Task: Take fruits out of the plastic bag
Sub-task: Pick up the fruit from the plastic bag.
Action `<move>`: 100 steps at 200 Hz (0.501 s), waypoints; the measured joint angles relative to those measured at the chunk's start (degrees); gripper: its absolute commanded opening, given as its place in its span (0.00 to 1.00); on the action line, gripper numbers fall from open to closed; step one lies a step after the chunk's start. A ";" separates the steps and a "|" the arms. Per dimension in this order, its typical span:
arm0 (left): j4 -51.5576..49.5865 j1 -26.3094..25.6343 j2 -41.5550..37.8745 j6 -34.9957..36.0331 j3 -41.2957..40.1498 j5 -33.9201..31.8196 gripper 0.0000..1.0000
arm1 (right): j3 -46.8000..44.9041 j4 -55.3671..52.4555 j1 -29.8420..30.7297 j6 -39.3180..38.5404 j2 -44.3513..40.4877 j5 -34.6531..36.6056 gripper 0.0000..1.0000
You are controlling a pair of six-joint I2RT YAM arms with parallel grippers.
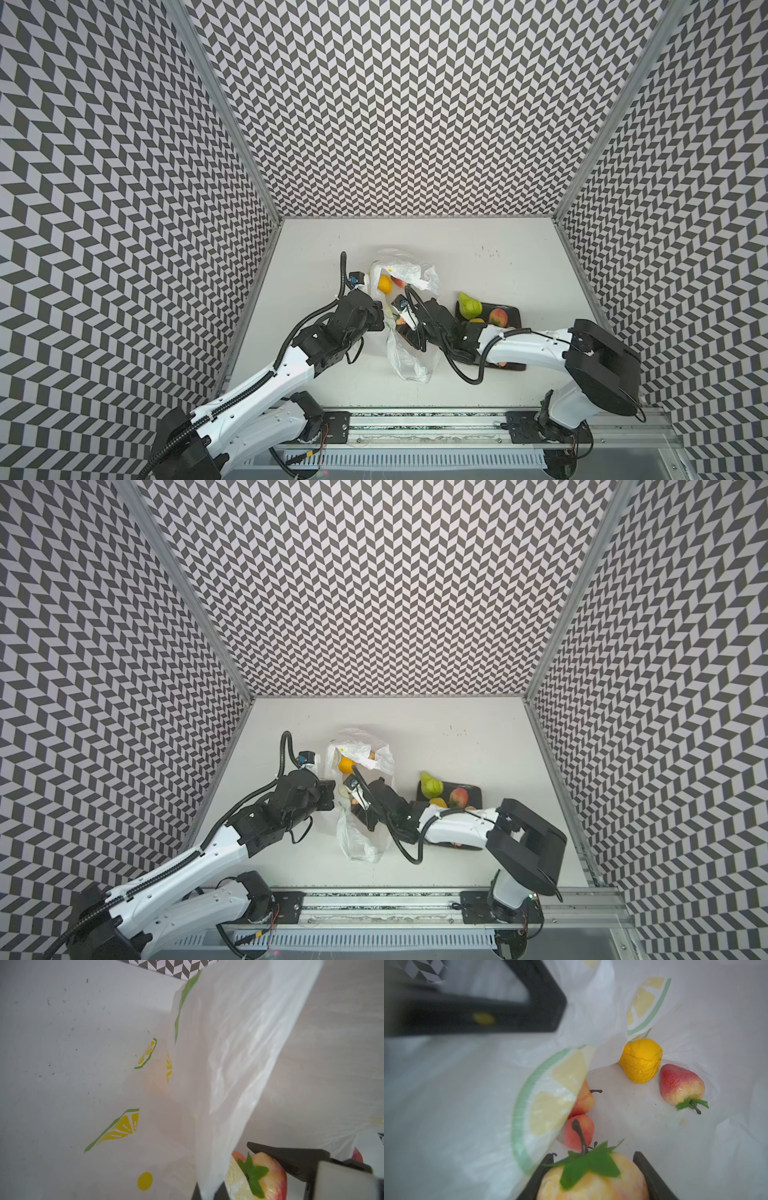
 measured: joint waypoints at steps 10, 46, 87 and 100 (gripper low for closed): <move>0.00 0.00 0.24 0.09 0.00 0.00 0.00 | -0.37 -0.28 0.57 -0.90 -1.25 -0.13 0.30; 0.00 0.00 0.98 0.24 0.00 0.04 0.00 | -1.79 -2.73 1.92 -2.86 -6.60 0.00 0.29; 0.09 0.00 0.98 0.24 0.00 0.07 0.00 | -1.79 -6.10 3.61 -3.30 -14.84 0.22 0.29; 0.17 0.00 0.98 0.24 0.00 0.09 0.00 | -1.79 -7.50 4.66 -3.28 -17.14 0.20 0.29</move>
